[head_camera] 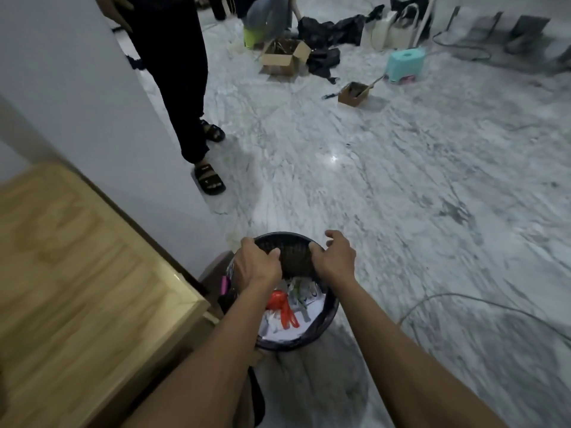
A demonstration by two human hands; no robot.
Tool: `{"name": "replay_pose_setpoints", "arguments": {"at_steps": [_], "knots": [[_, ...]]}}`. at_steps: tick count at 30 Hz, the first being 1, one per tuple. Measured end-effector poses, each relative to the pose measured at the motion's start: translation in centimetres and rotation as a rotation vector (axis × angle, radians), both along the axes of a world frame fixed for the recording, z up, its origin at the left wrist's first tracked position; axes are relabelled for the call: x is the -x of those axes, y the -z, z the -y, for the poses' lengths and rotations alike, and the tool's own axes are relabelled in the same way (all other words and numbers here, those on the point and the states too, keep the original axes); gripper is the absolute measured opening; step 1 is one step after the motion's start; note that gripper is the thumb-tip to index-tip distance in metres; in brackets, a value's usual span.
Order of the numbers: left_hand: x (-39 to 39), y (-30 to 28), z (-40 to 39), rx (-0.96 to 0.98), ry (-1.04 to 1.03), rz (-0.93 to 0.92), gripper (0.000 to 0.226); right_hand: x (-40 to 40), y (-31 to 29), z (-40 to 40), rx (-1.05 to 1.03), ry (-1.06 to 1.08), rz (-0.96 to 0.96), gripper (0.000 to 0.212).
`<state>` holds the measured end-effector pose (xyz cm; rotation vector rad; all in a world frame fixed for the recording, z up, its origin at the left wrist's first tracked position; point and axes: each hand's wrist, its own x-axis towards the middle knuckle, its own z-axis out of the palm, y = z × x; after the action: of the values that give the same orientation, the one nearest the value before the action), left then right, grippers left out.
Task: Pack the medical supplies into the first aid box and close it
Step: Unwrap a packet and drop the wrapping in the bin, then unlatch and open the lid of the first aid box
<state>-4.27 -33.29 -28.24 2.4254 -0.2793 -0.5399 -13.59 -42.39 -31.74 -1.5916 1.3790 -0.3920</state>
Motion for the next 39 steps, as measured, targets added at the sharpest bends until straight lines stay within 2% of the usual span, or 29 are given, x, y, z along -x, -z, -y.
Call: {"name": "replay_pose_setpoints", "arguments": {"at_steps": [7,13,18,24,28,35,39], "knots": [[0.9,-4.2,-0.8,0.059,0.041,0.038,0.053,0.2,-4.2,-0.9,0.053,-0.026,0.079,0.051],[1.7,-11.0,-2.3,0.258,0.093,0.095,0.057,0.7,-10.9,-1.9,0.152,-0.013,0.214,0.046],[2.0,-17.5,-6.1,0.457,0.132,0.181,0.049,0.5,-18.0,-4.5,0.228,-0.073,0.391,0.036],[1.6,-23.7,-15.3,0.579,0.111,0.334,0.043,-0.9,-25.4,-11.4,0.233,-0.274,0.572,0.031],[0.9,-25.5,-23.4,0.625,0.027,0.359,0.037,-2.7,-28.4,-17.7,0.180,-0.453,0.663,0.026],[0.1,-25.7,-37.6,0.634,-0.194,0.410,0.026,-6.4,-29.6,-28.7,0.099,-0.759,0.742,0.019],[-0.5,-25.3,-44.0,0.627,-0.367,0.461,0.023,-9.2,-28.8,-34.1,0.114,-0.867,0.745,0.023]]}}
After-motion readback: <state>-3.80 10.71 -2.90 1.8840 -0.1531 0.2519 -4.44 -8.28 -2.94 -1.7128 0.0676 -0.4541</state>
